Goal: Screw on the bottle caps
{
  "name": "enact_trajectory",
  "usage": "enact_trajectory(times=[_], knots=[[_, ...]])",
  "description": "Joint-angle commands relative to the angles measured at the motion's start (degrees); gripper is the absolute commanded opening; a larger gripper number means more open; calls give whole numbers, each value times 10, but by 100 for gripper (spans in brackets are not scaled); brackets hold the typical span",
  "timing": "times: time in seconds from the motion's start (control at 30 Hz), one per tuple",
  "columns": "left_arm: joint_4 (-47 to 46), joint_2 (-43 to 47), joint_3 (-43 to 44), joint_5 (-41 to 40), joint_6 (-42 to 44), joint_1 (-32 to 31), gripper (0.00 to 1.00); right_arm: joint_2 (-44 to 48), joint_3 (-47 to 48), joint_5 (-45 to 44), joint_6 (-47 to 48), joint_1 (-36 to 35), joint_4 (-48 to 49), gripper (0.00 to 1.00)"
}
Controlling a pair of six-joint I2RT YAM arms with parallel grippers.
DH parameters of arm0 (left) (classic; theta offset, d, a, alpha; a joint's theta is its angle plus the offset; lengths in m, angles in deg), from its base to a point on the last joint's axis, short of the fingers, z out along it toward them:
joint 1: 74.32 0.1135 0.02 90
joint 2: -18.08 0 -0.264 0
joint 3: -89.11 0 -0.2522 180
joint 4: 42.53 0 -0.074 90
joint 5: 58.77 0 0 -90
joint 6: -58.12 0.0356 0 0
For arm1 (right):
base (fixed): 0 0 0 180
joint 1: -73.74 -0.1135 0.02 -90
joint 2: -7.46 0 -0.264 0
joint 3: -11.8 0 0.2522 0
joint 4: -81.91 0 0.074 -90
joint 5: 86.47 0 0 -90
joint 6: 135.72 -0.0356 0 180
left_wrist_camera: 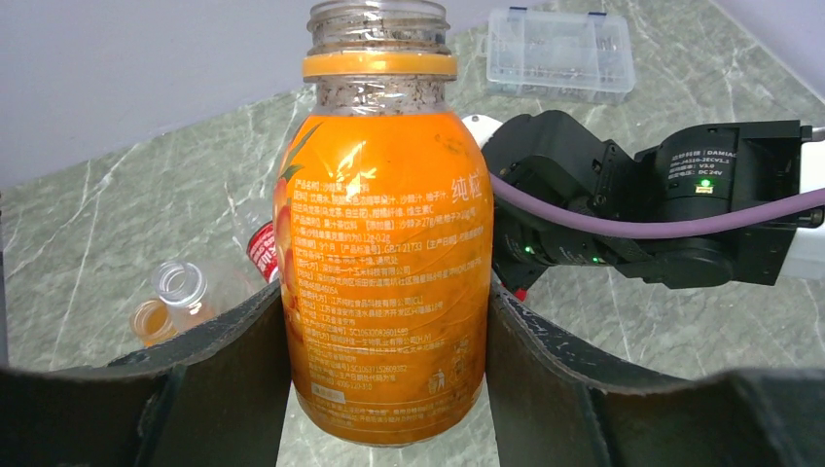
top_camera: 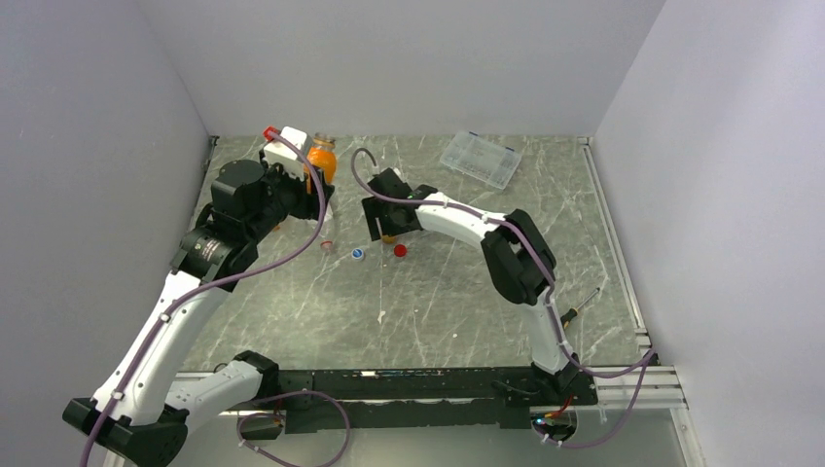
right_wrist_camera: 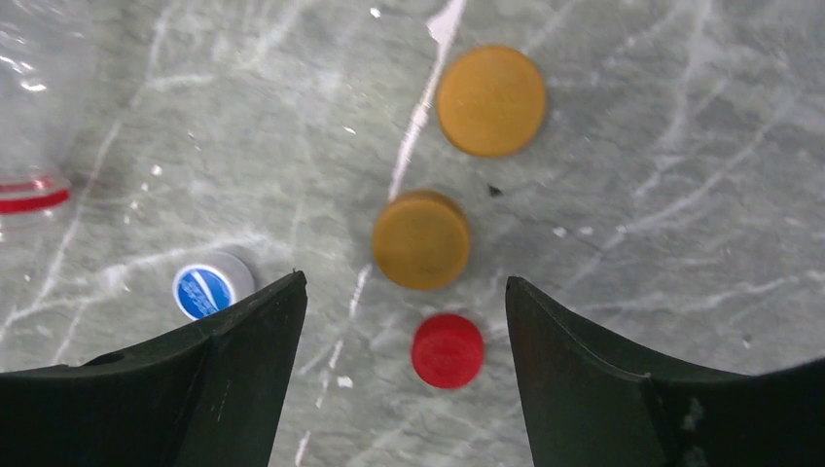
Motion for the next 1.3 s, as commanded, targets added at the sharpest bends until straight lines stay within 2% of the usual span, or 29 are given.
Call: enact_trajectory(times=[0.0,0.57,0.63,0.77,0.97,1.07,1.27], knots=[[5,11,32,-14,8,1,26,-21,52,-50,9,-3,-9,74],[6,2,31,-2,8,1,26,-74,84,-58,1,-11,-37,57],[7,-1,29,1,15,1,26,-74,85,-58,3,-11,-38,52],[8,-8,22,26,31,1,25,-64,92,-55,6,-10,-59,33],[12,-33,8,154,43,1,26,30,42,7,8,22,-64,26],[10,-49,-2,236,55,1,21,111,-12,86,2,62,-54,24],[5,-80,-17,429,90,1,19,303,-125,247,-16,163,-26,24]])
